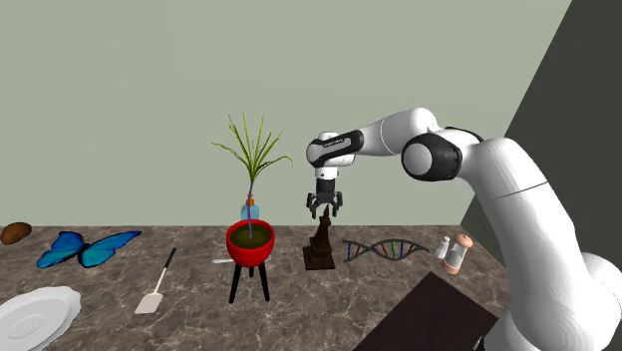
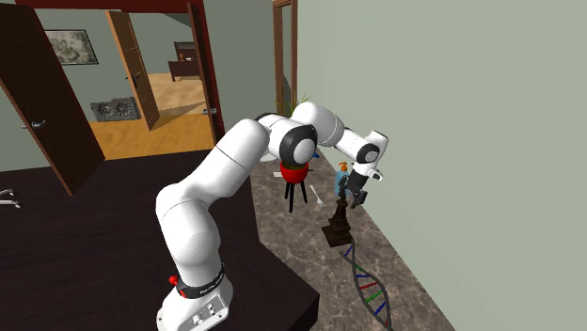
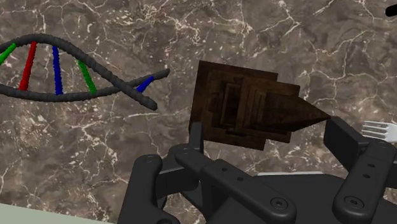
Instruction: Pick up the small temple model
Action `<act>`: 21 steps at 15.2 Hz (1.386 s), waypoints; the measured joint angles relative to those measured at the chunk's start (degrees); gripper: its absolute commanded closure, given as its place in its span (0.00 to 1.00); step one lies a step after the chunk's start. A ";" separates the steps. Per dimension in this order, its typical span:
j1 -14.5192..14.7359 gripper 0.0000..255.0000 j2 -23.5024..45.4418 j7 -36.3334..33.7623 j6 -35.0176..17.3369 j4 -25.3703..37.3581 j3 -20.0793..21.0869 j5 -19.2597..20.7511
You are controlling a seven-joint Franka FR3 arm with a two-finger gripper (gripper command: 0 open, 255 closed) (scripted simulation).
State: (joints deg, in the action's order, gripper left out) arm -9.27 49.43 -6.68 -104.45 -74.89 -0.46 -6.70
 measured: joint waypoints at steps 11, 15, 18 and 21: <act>0.04 1.00 0.89 -0.06 -0.38 0.61 0.02 -0.03; 0.02 1.00 -0.29 -0.06 0.20 -0.13 -0.01 0.00; -0.03 1.00 -1.51 -0.15 1.61 0.09 -0.04 0.05; 0.03 1.00 -2.78 -0.36 3.03 0.25 -0.03 0.08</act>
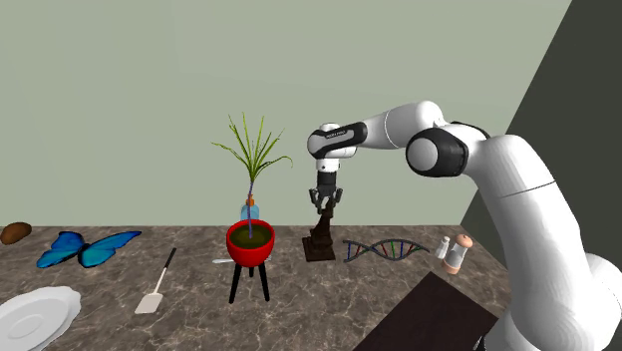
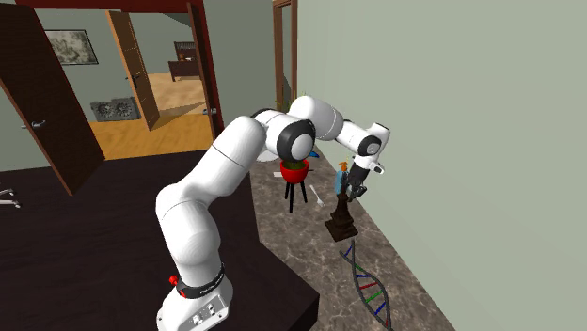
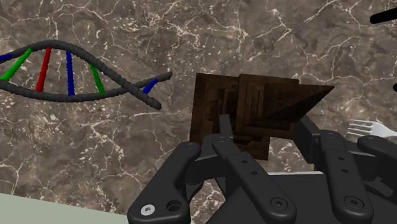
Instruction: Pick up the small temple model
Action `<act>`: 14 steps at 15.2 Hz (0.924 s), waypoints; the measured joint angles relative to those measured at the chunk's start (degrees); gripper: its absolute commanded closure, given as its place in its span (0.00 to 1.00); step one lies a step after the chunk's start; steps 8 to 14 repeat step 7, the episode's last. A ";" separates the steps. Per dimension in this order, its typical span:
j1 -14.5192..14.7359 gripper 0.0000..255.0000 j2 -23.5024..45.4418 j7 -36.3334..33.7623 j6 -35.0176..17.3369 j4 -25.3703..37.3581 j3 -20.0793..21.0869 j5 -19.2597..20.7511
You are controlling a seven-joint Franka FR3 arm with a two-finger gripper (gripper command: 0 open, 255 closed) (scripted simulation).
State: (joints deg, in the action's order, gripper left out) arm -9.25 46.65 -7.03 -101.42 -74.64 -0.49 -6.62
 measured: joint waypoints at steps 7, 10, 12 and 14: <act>-0.02 1.00 -2.47 -0.36 3.41 0.97 -0.02 0.08; -0.02 1.00 -2.47 -0.36 3.41 0.97 -0.02 0.08; -0.02 1.00 -2.47 -0.36 3.41 0.97 -0.02 0.08; -0.02 1.00 -2.47 -0.36 3.41 0.97 -0.02 0.08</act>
